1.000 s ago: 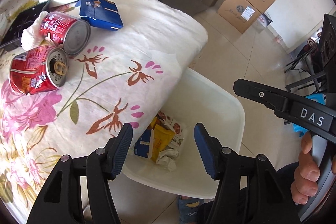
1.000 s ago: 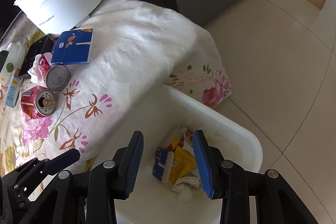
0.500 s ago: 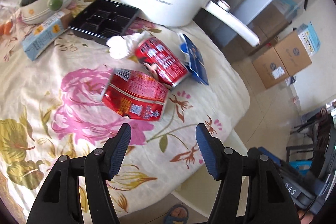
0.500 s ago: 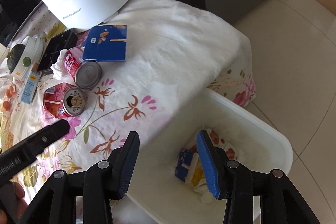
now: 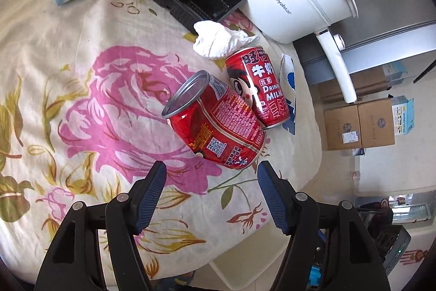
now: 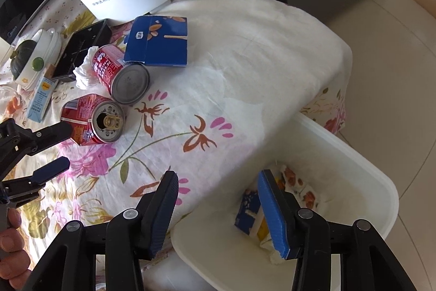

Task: Collect trash
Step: 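Grasp the crushed red can with the left tool while the right tool grasps the blue box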

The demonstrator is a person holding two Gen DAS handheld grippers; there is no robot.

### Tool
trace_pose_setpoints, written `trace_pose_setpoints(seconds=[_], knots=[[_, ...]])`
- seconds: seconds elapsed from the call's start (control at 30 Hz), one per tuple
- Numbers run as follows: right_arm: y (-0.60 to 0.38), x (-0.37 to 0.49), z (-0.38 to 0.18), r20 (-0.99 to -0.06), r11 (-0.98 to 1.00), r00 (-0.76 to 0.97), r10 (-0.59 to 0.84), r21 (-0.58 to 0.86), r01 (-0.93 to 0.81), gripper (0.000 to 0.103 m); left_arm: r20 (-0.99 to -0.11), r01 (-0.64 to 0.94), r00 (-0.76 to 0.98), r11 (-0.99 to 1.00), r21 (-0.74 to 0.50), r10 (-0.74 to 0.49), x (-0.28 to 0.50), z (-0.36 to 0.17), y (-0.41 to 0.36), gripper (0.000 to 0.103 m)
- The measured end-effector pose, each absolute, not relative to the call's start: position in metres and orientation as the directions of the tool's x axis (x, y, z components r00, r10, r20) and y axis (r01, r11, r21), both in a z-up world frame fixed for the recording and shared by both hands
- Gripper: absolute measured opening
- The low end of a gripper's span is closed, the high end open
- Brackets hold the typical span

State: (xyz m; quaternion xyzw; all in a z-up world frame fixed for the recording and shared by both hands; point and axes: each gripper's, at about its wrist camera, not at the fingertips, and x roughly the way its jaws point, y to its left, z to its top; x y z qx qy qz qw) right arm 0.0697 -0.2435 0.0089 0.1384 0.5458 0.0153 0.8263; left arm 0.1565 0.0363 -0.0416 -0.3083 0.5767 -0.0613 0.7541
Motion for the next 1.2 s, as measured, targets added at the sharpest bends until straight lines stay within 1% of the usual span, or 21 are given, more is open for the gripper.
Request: trace_pose_setpoints(seconds=[0.13,0.23,0.33,0.53,0.6,0.7,0.8,0.83,0.9,1.03,1.2], knots=[[-0.246,0.071,0.008,-0.898,0.959,0.405,0.173,0.248,0.140,0.054,-0.816,-0.323,0.360,0.760,-0.564,-0.453,0.167,-0.055,0.040,0.072],[-0.247,0.074,0.010,-0.894,0.956,0.413,0.176,0.254,0.143,0.054,-0.786,-0.331,0.400,0.725,-0.604,-0.471,0.174,-0.059,0.041,0.073],[-0.245,0.078,0.009,-0.894,0.957,0.413,0.172,0.252,0.145,0.058,-0.773,-0.330,0.428,0.716,-0.615,-0.467,0.181,-0.060,0.040,0.073],[-0.234,0.094,0.012,-0.881,0.956,0.424,0.208,0.274,0.101,0.058,-0.781,-0.299,0.458,0.755,-0.584,-0.424,0.191,-0.057,0.031,0.073],[-0.231,0.104,0.015,-0.870,0.948,0.429,0.244,0.306,0.083,0.063,-0.789,-0.287,0.460,0.773,-0.566,-0.407,0.193,-0.056,0.028,0.073],[-0.234,0.123,0.018,-0.845,0.923,0.447,0.295,0.372,0.095,0.066,-0.801,-0.266,0.462,0.802,-0.535,-0.382,0.194,-0.055,0.023,0.071],[-0.231,0.143,0.023,-0.833,0.930,0.480,0.276,0.358,0.086,0.069,-0.807,-0.243,0.466,0.825,-0.511,-0.362,0.194,-0.054,0.018,0.070],[-0.230,0.150,0.022,-0.830,0.930,0.483,0.279,0.359,0.079,0.070,-0.806,-0.241,0.469,0.826,-0.510,-0.361,0.193,-0.054,0.018,0.068],[-0.227,0.162,0.017,-0.824,0.920,0.476,0.308,0.385,0.071,0.071,-0.812,-0.249,0.463,0.828,-0.503,-0.354,0.193,-0.055,0.020,0.048],[-0.215,0.186,0.008,-0.823,0.915,0.457,0.337,0.400,0.047,0.071,-0.805,-0.249,0.461,0.816,-0.522,-0.374,0.190,-0.055,0.025,0.043],[-0.199,0.204,0.002,-0.838,0.950,0.469,0.279,0.313,-0.006,0.073,-0.801,-0.245,0.464,0.814,-0.526,-0.378,0.188,-0.053,0.028,0.039]])
